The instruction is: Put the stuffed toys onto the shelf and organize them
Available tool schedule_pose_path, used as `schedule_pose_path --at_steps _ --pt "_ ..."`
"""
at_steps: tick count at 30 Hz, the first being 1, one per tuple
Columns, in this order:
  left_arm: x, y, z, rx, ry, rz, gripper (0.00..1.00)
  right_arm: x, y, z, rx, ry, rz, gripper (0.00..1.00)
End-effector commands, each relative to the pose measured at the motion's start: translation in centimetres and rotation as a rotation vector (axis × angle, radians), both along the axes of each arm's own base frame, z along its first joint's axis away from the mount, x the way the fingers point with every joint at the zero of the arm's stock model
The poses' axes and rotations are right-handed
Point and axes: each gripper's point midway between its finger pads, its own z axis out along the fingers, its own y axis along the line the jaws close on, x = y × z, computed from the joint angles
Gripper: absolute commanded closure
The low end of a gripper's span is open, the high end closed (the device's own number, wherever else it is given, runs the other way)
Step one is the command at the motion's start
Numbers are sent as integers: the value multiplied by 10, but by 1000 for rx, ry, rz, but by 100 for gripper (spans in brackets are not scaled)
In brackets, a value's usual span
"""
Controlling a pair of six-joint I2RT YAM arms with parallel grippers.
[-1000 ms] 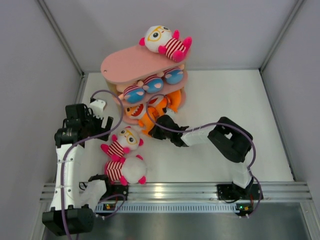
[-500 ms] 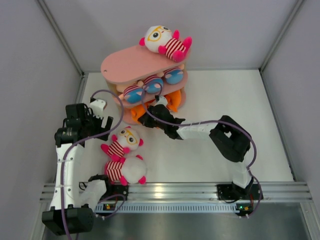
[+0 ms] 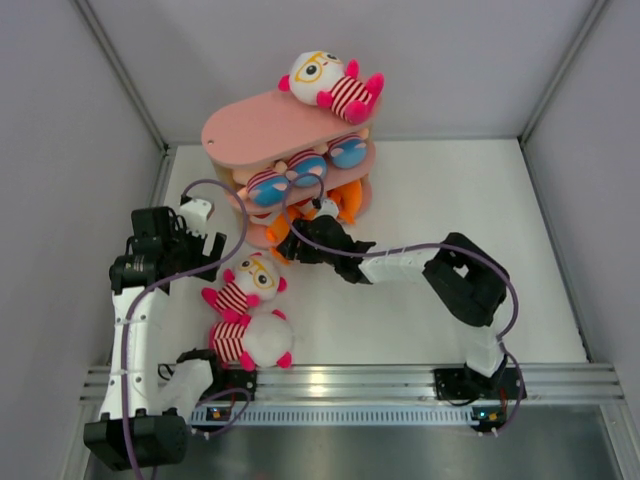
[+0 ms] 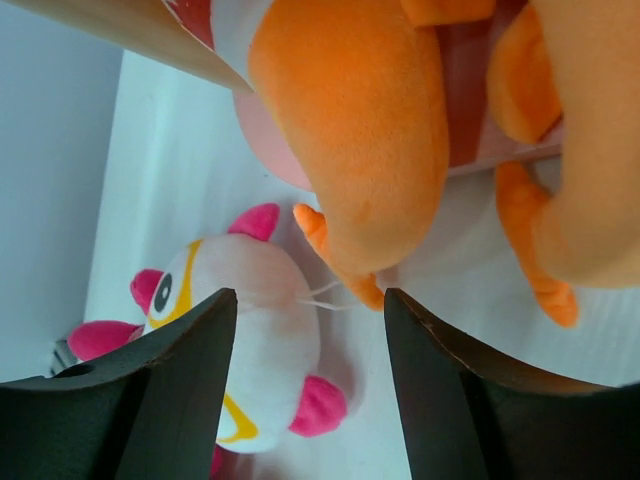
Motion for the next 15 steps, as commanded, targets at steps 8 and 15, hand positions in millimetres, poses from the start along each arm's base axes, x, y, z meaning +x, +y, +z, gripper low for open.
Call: schedule_pose_path --at_steps 8,15 --pt "-6 0 10 17 -62 0 2 -53 -6 75 -135 -203 122 33" --pt "-11 -5 -5 13 -27 -15 2 -110 -31 60 -177 -158 236 32"
